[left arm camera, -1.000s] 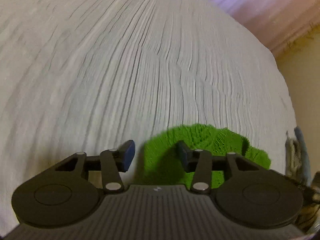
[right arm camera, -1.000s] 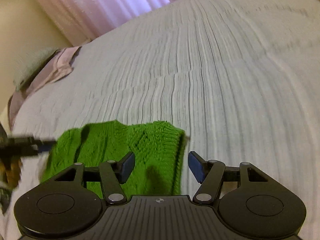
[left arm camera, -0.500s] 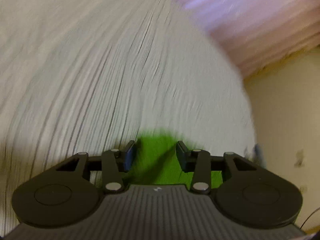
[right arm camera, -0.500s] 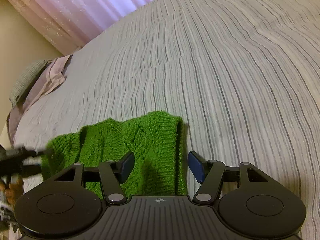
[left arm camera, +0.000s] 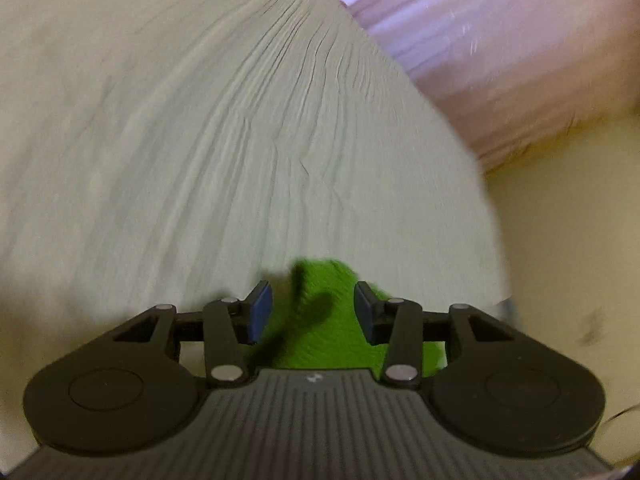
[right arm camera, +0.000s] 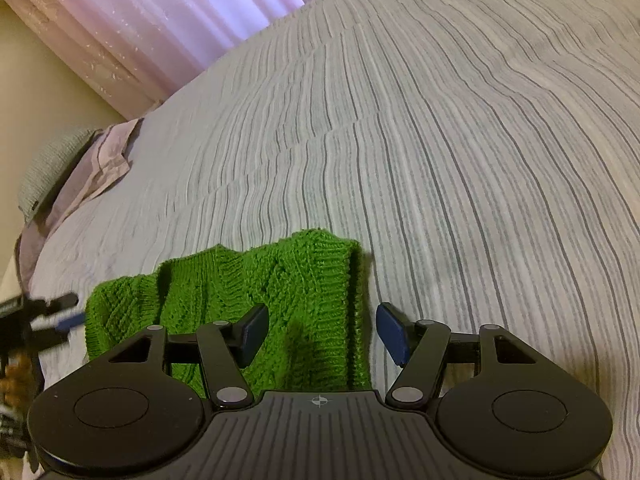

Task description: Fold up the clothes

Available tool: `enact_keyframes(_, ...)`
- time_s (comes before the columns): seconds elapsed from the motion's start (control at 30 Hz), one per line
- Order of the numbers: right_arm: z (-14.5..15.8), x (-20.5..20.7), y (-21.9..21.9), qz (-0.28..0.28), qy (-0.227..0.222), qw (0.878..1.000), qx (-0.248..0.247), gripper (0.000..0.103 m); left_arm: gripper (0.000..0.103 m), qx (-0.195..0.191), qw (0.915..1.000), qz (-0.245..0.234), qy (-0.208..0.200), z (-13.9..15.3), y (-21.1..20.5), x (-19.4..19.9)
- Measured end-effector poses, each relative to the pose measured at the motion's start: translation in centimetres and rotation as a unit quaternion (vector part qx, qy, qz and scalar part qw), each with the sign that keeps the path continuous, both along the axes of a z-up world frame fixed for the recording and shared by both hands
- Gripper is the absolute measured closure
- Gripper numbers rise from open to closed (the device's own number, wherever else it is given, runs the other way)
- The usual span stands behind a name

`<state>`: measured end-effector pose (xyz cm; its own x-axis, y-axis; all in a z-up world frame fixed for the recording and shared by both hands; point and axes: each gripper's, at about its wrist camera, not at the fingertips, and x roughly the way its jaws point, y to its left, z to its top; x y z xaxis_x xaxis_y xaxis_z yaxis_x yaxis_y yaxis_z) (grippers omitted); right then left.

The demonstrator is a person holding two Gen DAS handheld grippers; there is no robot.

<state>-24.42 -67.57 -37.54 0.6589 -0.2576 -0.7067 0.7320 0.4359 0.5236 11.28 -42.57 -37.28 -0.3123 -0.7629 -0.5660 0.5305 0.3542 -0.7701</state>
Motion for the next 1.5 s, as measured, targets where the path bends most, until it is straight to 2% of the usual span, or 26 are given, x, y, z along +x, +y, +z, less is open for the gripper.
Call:
enact_keyframes(0.07,0.0,-0.1,0.0,0.002,0.001,1.0,0.0,0.04,0.064,-0.016,0.9994,-0.001,0.031,-0.8,-0.7,0.3)
enact_keyframes(0.1,0.0,-0.2,0.0,0.004,0.003,1.0,-0.001,0.04,0.067,-0.013,0.9995,-0.007,0.027,-1.1,-2.0,-0.3)
enact_keyframes(0.13,-0.1,-0.2,0.1,0.005,0.005,1.0,-0.003,0.04,0.083,-0.007,0.9997,-0.012,0.018,-1.4,-3.2,-0.7)
enact_keyframes(0.17,-0.1,-0.1,0.1,0.006,0.007,1.0,-0.004,0.04,0.097,0.006,0.9997,-0.009,-0.02,-1.4,-4.1,-0.6)
enact_keyframes(0.2,-0.2,0.0,0.2,0.007,0.01,1.0,-0.007,0.04,0.101,0.019,0.9982,-0.006,-0.058,-1.4,-5.0,-0.6)
enact_keyframes(0.23,-0.1,0.2,0.2,0.006,0.014,1.0,-0.01,0.04,0.101,0.031,0.9947,-0.006,-0.098,-1.4,-5.9,-0.6)
enact_keyframes(0.3,0.0,0.5,0.4,0.003,0.023,1.0,-0.018,0.04,0.099,0.053,0.9767,-0.03,-0.206,-1.5,-7.4,-1.8)
enact_keyframes(0.4,0.8,0.6,0.8,-0.007,0.042,0.998,-0.043,0.04,0.095,0.063,0.9513,-0.07,-0.293,-0.2,-7.9,-4.2)
enact_keyframes(0.43,1.2,0.7,1.0,-0.009,0.049,0.997,-0.06,0.04,0.095,0.058,0.9454,-0.076,-0.312,0.5,-7.7,-4.7)
enact_keyframes(0.57,3.3,1.1,2.7,0.005,0.063,0.99,-0.122,0.04,0.094,0.025,0.9522,-0.053,-0.3,2.3,-5.7,-4.6)
enact_keyframes(0.6,3.6,1.5,3.3,0.025,0.066,0.989,-0.132,0.04,0.094,0.021,0.9487,-0.055,-0.311,2.8,-5.1,-5.0)
enact_keyframes(0.7,3.9,3.5,5.1,0.096,0.096,0.978,-0.158,0.04,0.094,0.029,0.9257,-0.028,-0.376,3.9,-4.9,-6.4)
enact_keyframes(0.77,3.5,4.9,6.2,0.133,0.122,0.967,-0.181,0.04,0.091,0.046,0.924,0.029,-0.379,3.3,-4.4,-5.4)
enact_keyframes(0.8,3.3,5.4,6.4,0.141,0.13,0.964,-0.187,0.04,0.09,0.054,0.9275,0.052,-0.366,3.2,-4.1,-4.7)
enact_keyframes(0.87,3.0,6.1,6.2,0.143,0.13,0.963,-0.187,0.04,0.09,0.041,0.9473,0.049,-0.314,3.2,-4.3,-3.6)
enact_keyframes(0.93,2.6,6.7,5.7,0.142,0.126,0.965,-0.181,0.04,0.09,0.027,0.9604,-0.042,-0.274,2.6,-4.5,-4.3)
enact_keyframes(0.97,2.2,7.1,5.3,0.144,0.133,0.964,-0.18,0.04,0.09,0.023,0.9618,-0.086,-0.259,2.3,-4.6,-4.7)
enact_keyframes(1.03,1.2,8.0,4.4,0.145,0.153,0.96,-0.183,0.04,0.084,0.05,0.9417,-0.144,-0.3,0.5,-6.6,-6.7)
enact_keyframes(1.07,0.6,8.6,3.9,0.141,0.174,0.954,-0.199,0.04,0.085,0.07,0.9329,-0.148,-0.321,-0.4,-7.6,-6.7)
enact_keyframes(1.1,0.1,9.1,3.3,0.132,0.193,0.948,-0.215,0.04,0.094,0.086,0.9266,-0.146,-0.336,-1.2,-8.4,-6.5)
enact_keyframes(1.17,0.2,9.0,1.8,0.086,0.215,0.946,-0.225,0.04,0.099,0.088,0.942,-0.096,-0.309,-1.0,-8.7,-4.9)
enact_keyframes(1.2,0.8,8.3,1.2,0.064,0.203,0.953,-0.214,0.04,0.099,0.074,0.9484,-0.074,-0.299,-0.1,-8.1,-4.5)
enact_keyframes(1.27,2.6,6.4,1.3,0.036,0.166,0.963,-0.209,0.04,0.088,0.049,0.9572,-0.034,-0.283,1.5,-7.0,-3.9)
enact_keyframes(1.3,3.4,5.7,1.9,0.038,0.155,0.965,-0.209,0.04,0.083,0.044,0.952,-0.041,-0.3,2.2,-6.2,-4.5)
enact_keyframes(1.37,4.6,4.5,4.1,0.061,0.144,0.966,-0.205,0.04,0.083,0.037,0.9418,-0.071,-0.326,3.4,-3.4,-6.8)
enact_keyframes(1.5,4.3,2.7,11.1,0.153,0.148,0.96,-0.184,0.04,0.083,0.066,0.932,-0.149,-0.324,2.2,3.1,-10.6)
